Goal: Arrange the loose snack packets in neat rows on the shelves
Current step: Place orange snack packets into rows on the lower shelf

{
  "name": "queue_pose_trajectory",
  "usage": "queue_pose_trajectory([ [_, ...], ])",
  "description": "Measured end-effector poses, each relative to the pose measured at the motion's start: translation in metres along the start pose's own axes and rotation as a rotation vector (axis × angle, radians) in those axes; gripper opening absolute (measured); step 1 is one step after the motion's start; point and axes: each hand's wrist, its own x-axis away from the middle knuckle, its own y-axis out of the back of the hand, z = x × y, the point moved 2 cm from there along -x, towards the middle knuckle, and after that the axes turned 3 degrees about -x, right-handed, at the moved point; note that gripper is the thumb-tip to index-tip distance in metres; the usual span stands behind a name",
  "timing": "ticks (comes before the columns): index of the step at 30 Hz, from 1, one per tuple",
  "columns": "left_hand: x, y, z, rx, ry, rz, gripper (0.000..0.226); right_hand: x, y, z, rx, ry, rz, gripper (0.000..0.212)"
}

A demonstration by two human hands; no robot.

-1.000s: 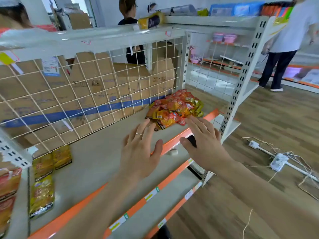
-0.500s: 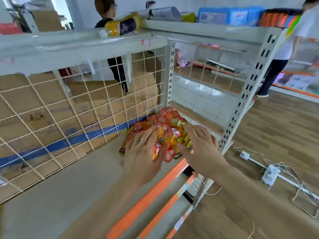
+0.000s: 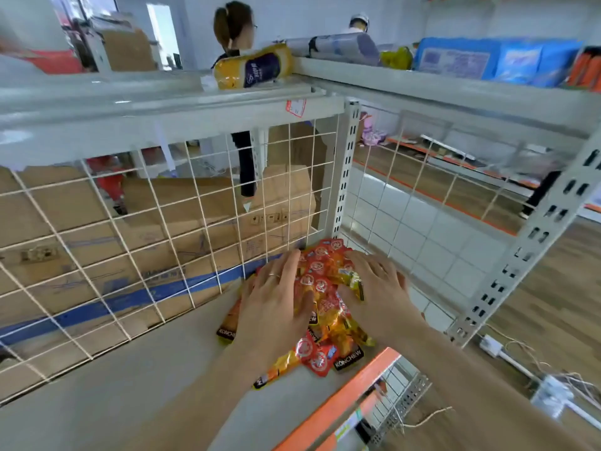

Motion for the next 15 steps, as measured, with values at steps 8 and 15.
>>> queue_pose_trajectory([
  [8, -0.041, -0.037, 0.000, -0.017, 0.192, 0.038, 0.068, -0.070, -0.013, -0.025, -0.005, 0.043, 0.100, 0.062],
  [15, -0.074, -0.086, -0.014, -0.110, 0.279, 0.058, 0.064, -0.125, -0.031, -0.058, -0.074, 0.007, 0.134, 0.063],
])
